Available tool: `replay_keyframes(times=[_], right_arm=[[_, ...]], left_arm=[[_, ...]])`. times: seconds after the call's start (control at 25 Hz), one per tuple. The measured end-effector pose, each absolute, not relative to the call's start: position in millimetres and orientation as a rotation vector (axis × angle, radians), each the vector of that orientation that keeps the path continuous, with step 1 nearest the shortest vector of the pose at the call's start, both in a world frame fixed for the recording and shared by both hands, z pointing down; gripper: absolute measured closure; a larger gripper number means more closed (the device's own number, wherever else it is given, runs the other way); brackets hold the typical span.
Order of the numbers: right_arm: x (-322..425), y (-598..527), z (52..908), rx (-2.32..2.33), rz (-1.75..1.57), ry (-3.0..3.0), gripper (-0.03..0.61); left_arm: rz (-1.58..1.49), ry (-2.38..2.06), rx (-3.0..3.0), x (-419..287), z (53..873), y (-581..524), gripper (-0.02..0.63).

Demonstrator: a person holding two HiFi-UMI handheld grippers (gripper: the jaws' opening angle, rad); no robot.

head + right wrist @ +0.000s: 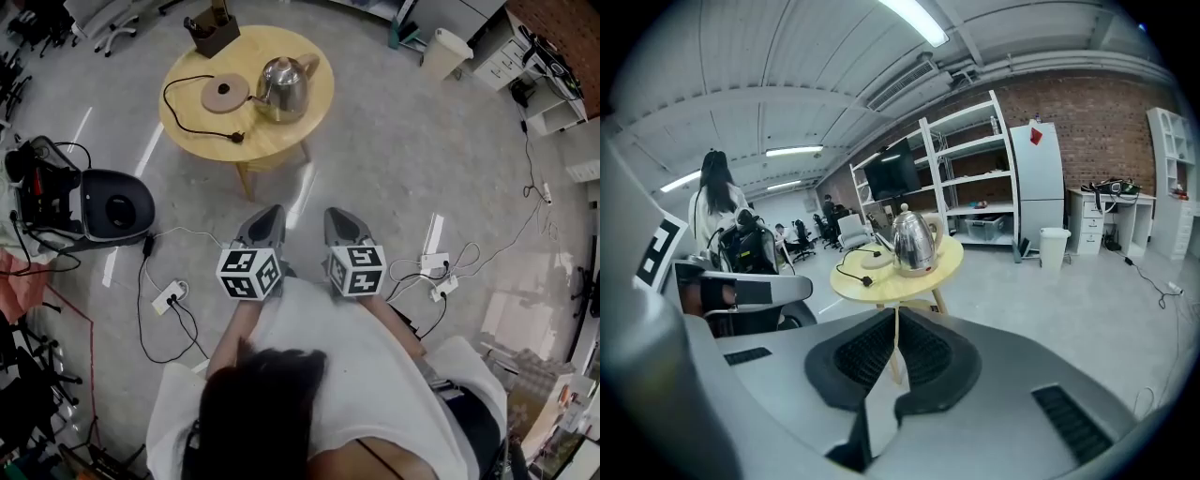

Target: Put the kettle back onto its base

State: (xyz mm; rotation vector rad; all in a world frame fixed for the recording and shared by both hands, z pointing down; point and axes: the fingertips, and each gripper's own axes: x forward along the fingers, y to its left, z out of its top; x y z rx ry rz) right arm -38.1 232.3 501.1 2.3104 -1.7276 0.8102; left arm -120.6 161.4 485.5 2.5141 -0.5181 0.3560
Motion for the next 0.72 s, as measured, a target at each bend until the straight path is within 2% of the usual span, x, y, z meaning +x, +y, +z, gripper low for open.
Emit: replay_keyframes(times=[0.72], right_arm=[[-38.8,165.3,514.0,2.388,0.904,-1.633,0.549]], left_arm=[[0.385,-0.402,2.542,-115.4,489.9,86.5,0.587]])
